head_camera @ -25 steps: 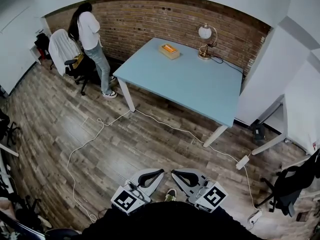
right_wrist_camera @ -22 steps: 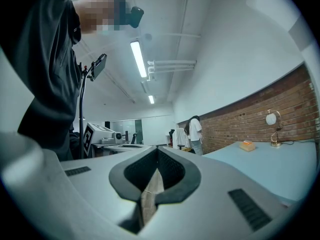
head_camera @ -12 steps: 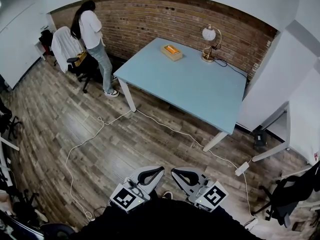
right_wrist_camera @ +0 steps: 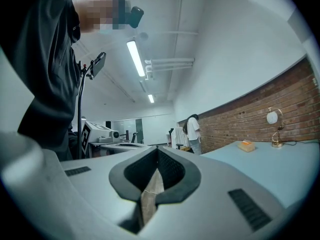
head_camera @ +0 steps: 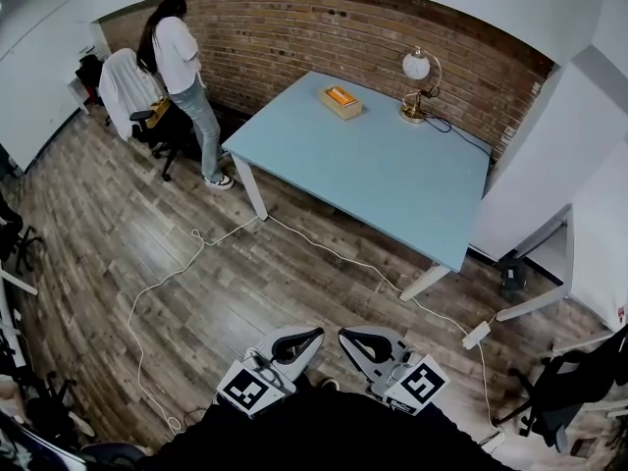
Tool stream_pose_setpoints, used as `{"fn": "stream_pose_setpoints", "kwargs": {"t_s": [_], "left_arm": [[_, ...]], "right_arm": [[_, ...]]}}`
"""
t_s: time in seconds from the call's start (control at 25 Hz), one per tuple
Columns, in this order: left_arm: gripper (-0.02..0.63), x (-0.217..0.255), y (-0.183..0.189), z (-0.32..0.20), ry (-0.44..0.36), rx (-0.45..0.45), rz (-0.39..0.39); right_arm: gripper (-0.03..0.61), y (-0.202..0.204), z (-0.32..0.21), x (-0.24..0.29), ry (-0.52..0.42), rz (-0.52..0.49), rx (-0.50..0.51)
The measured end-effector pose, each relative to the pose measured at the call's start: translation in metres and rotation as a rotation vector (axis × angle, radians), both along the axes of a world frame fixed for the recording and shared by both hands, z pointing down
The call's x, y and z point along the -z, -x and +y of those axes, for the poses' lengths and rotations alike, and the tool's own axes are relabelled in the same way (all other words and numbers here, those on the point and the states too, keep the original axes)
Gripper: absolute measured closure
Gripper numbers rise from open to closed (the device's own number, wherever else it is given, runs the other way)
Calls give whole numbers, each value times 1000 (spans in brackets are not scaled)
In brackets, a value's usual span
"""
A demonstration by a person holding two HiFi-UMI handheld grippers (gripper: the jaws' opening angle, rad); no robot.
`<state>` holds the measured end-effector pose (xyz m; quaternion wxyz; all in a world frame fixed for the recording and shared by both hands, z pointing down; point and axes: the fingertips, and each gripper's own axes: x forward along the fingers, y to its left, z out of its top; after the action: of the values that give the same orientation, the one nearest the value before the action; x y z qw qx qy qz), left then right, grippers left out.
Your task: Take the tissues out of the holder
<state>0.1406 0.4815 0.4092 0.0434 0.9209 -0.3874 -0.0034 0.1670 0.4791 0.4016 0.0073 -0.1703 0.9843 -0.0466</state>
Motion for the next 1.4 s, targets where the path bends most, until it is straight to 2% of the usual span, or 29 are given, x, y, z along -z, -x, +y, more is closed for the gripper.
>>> {"fn": "stream_pose_setpoints", "kwargs": {"t_s": [0.16, 0.36, 0.92, 1.4], "left_arm": [[604, 0, 13, -24, 24, -16, 1], [604, 5, 34, -60, 14, -37, 8], [604, 11, 127, -145, 12, -112, 19], [604, 11, 189, -192, 42, -166, 62]], "right_arm": [[574, 14, -25, 2, 6, 2, -17], [574, 34, -58, 6, 7, 7, -29], [574, 127, -143, 11, 16, 35, -110], [574, 198, -193, 10, 23, 36, -146]]}}
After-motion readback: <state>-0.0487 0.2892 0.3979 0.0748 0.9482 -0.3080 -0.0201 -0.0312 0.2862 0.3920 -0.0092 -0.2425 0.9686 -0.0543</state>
